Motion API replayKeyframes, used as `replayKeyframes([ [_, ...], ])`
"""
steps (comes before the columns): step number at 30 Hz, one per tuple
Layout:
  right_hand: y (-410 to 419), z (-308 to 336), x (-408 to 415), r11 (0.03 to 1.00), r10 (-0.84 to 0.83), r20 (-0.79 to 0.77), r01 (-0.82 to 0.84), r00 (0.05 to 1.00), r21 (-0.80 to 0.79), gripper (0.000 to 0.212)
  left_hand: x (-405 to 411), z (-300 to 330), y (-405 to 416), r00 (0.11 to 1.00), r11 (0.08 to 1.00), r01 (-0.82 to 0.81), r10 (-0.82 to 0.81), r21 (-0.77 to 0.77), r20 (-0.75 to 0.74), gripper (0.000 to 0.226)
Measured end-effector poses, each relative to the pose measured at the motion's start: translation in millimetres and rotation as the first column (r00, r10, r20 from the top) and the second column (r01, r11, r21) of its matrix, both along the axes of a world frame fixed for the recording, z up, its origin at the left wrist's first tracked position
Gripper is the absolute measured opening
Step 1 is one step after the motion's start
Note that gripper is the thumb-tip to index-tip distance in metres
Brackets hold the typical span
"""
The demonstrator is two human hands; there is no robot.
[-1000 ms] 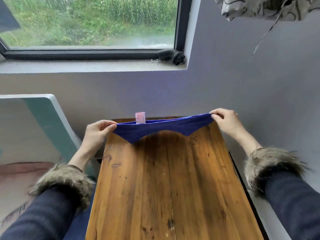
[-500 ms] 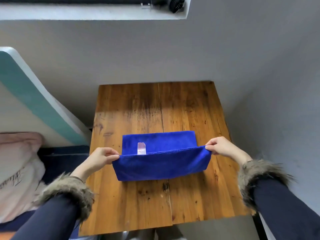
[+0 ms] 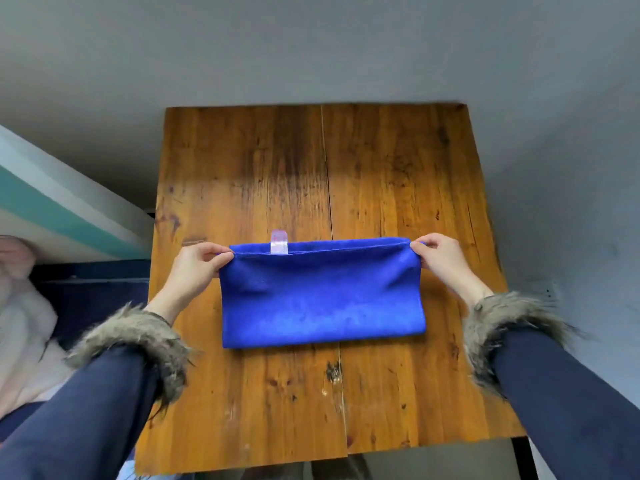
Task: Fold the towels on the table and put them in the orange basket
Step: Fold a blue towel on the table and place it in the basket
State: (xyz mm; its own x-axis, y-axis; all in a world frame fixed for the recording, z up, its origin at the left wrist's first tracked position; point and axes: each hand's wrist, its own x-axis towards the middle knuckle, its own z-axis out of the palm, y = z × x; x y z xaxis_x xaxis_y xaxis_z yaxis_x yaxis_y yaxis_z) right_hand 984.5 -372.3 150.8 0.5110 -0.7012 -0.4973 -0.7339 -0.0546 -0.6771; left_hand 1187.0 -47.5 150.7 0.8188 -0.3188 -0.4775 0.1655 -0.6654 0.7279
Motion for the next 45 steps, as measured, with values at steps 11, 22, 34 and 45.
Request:
replayKeyframes([
  [11, 1.8, -30.0, 17.2, 0.986, 0.012, 0.002, -0.012, 1.0, -0.167, 0.017, 7.1, -26.1, -8.4, 0.993, 1.0, 0.009, -0.012, 0.023, 0.117, 0.009],
  [22, 12.3, -48.3, 26.2, 0.98, -0.038, -0.018, 0.034, 0.999, -0.194, 0.023, 2.9, -41.6, -25.9, 0.954, 0.998, 0.045, -0.053, 0.034, 0.295, 0.011],
  [34, 17.5, -55.8, 28.8, 0.935, -0.031, -0.139, -0.02, 0.99, -0.355, 0.025, 0.6, -54.3, -33.2, 0.907, 1.0, -0.021, 0.016, 0.007, 0.422, 0.014],
  [45, 24.7, -50.0, 34.1, 0.872, -0.177, -0.115, 0.101, 0.978, -0.479, 0.034, 3.9, -64.4, -33.1, 0.852, 0.923, -0.117, -0.097, 0.367, 0.514, 0.04],
])
